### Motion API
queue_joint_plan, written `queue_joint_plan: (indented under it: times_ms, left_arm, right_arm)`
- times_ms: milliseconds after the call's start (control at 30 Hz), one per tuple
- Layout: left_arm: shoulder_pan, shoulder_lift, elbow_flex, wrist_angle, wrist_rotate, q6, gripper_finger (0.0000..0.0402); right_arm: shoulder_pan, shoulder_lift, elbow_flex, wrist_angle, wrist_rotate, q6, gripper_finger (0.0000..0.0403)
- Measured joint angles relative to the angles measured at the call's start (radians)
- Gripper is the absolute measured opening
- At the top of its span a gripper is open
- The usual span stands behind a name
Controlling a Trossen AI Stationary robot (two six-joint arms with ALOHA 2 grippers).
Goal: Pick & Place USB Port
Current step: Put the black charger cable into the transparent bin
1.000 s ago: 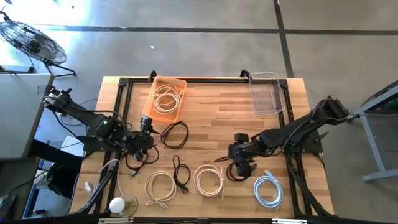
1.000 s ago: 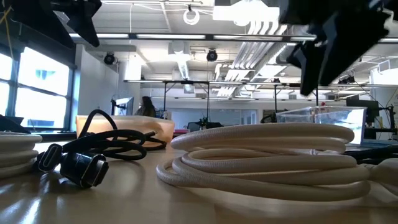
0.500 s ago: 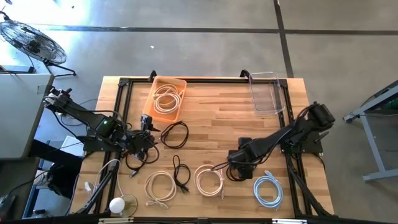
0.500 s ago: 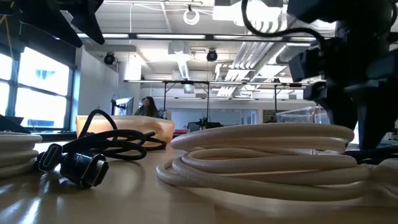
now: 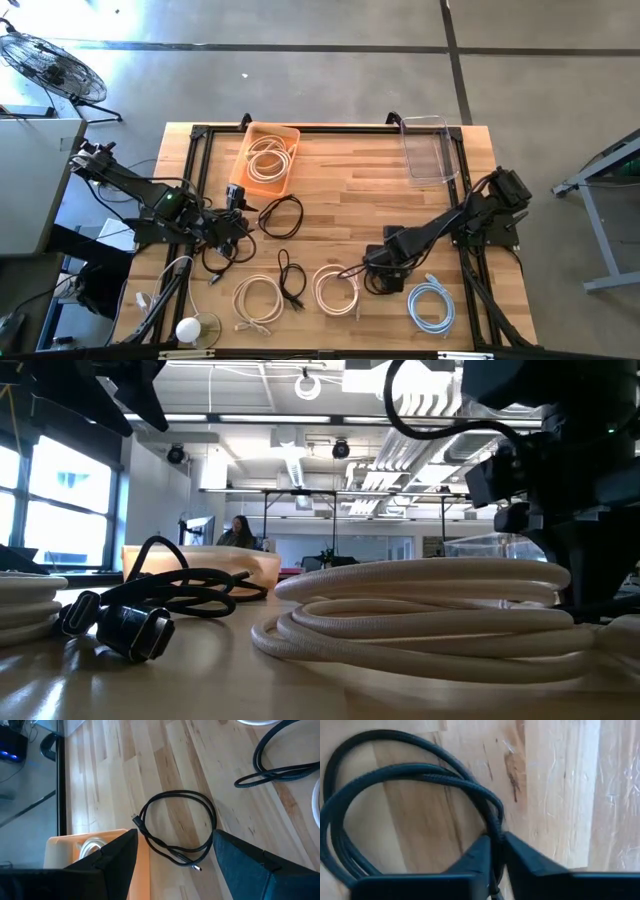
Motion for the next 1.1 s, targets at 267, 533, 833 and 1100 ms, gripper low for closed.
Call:
queue_joint_plan:
  times_ms: [267, 533, 833, 1100]
  left_arm:
    - [0.0, 0.0, 0.0, 0.0, 0.0, 0.0, 0.0252]
    - [0.0, 0.0, 0.0, 0.033, -0.013, 0.0, 0.0252]
    - [0.0, 0.0, 0.0, 0.044, -0.104, 0.052, 0.0252]
    - [0.0, 0.0, 0.0, 0.05, -0.187, -0.016, 0.0252]
  right_arm:
    - [-0.008, -0.052, -0.007, 0.022, 0.162, 0.009, 0.0009]
    - [-0.077, -0.257, -0.008, -0.063, 0.382, 0.001, 0.0004]
    - [-0.247, -0.629, -0.006, -0.126, 0.739, -0.029, 0.0003]
    - [-0.537, -0.798, -0.005, -0.187, 0.822, -0.021, 0.0003]
